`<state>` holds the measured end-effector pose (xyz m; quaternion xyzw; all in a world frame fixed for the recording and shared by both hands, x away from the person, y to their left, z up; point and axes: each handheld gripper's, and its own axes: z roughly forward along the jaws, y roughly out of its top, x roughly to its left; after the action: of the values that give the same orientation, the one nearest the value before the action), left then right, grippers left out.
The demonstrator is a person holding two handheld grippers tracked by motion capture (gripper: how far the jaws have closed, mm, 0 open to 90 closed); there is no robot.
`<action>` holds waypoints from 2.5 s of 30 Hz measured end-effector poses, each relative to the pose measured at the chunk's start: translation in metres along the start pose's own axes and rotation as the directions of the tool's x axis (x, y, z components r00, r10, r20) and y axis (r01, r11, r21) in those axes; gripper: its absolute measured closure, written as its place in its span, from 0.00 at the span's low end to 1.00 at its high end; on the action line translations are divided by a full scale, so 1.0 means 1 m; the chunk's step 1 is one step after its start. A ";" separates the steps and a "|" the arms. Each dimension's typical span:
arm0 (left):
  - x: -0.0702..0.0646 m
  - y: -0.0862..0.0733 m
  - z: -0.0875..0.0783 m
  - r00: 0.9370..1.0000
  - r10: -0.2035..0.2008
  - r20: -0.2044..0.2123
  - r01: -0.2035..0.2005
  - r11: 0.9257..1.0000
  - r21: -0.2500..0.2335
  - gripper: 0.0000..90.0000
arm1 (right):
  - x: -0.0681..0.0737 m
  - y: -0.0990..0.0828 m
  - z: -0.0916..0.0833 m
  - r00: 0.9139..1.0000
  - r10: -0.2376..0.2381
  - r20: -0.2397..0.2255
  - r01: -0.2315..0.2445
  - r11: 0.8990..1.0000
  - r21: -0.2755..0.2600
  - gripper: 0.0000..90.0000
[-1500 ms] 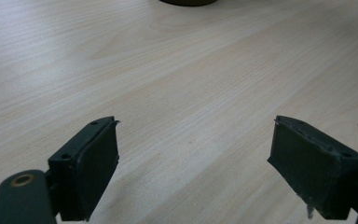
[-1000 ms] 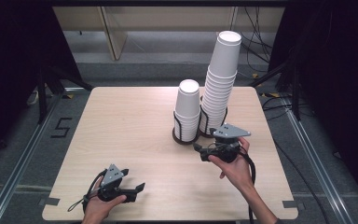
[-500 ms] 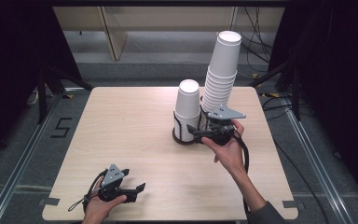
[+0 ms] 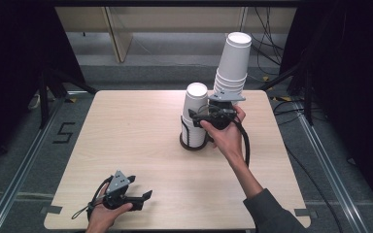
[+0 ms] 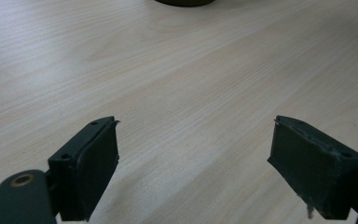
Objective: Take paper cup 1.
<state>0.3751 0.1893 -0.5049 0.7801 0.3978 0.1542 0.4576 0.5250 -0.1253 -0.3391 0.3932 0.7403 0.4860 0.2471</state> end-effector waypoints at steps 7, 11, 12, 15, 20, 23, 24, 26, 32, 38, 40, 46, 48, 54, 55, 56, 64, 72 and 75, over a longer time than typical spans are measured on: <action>0.000 0.000 -0.001 1.000 0.002 -0.006 -0.002 1.000 0.006 0.17 | 0.002 0.008 0.015 0.999 0.001 0.051 -0.001 1.000 0.015 0.19; -0.001 0.000 0.000 1.000 -0.002 -0.002 0.002 1.000 0.002 0.17 | 0.002 0.010 0.021 0.997 0.032 0.064 -0.033 0.999 0.017 0.19; -0.001 0.000 0.000 1.000 0.005 -0.002 -0.005 1.000 0.007 0.17 | 0.002 0.011 0.023 0.997 0.027 0.066 -0.029 0.999 0.018 0.20; -0.001 0.000 0.000 1.000 0.006 -0.001 -0.006 1.000 0.007 0.17 | 0.001 0.010 0.027 0.996 0.046 0.076 -0.048 0.998 0.030 0.20; -0.001 0.000 0.000 1.000 -0.003 -0.001 0.003 1.000 0.001 0.17 | 0.000 0.010 0.033 0.995 0.057 0.078 -0.059 0.998 0.024 0.19; -0.001 0.000 0.000 1.000 0.005 -0.001 -0.005 1.000 0.006 0.17 | 0.001 0.010 0.035 0.994 0.067 0.085 -0.069 0.997 0.025 0.18; -0.001 0.000 0.000 1.000 0.006 -0.001 -0.006 1.000 0.007 0.17 | 0.001 0.010 0.035 0.994 0.065 0.090 -0.068 0.997 0.031 0.18; -0.001 0.000 0.000 1.000 0.004 0.002 -0.004 1.000 0.006 0.17 | 0.001 0.010 0.037 0.994 0.072 0.088 -0.074 0.997 0.025 0.18; -0.001 0.000 0.001 1.000 0.006 0.005 -0.006 1.000 0.008 0.17 | 0.002 0.010 0.042 0.990 0.102 0.098 -0.105 0.994 0.029 0.17; -0.001 0.000 0.000 1.000 0.007 -0.001 -0.007 1.000 0.009 0.17 | 0.002 0.010 0.044 0.989 0.103 0.106 -0.106 0.994 0.022 0.19; -0.001 0.000 0.000 1.000 0.007 -0.001 -0.007 1.000 0.007 0.17 | 0.002 0.011 0.043 0.987 0.116 0.107 -0.119 0.993 0.022 0.19; -0.001 0.000 0.000 1.000 0.008 0.003 -0.008 1.000 0.013 0.17 | 0.004 0.017 0.039 0.986 0.119 0.114 -0.120 0.993 0.007 0.20; -0.001 0.000 0.001 1.000 0.009 0.004 -0.009 1.000 0.014 0.17 | 0.004 0.022 0.035 0.987 0.116 0.113 -0.116 0.993 -0.006 0.20; -0.003 0.000 0.001 1.000 0.007 0.005 -0.007 1.000 0.012 0.17 | 0.006 0.042 0.021 0.988 0.102 0.119 -0.097 0.994 -0.049 0.20; -0.002 0.000 0.001 1.000 0.013 0.008 -0.013 1.000 0.016 0.17 | 0.006 0.045 0.019 0.987 0.108 0.117 -0.101 0.993 -0.058 0.20; -0.002 0.000 0.001 1.000 0.018 0.009 -0.019 1.000 0.020 0.17 | 0.006 0.048 0.016 0.989 0.105 0.108 -0.099 0.993 -0.066 0.20; -0.002 0.000 0.002 1.000 0.010 0.013 -0.010 1.000 0.015 0.17 | 0.005 0.067 0.000 0.991 0.108 0.073 -0.099 0.989 -0.114 0.20; -0.002 0.000 0.001 1.000 0.018 0.011 -0.018 1.000 0.022 0.17 | 0.010 0.073 -0.026 0.997 0.081 0.016 -0.078 0.987 -0.141 0.20; -0.002 0.000 0.002 1.000 0.008 0.012 -0.009 1.000 0.015 0.17 | 0.014 0.072 -0.038 0.998 0.063 -0.008 -0.063 0.987 -0.145 0.20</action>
<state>0.3748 0.1866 -0.5053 0.7862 0.3930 0.1485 0.4532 0.5131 -0.1183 -0.2573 0.3965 0.6908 0.5468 0.2582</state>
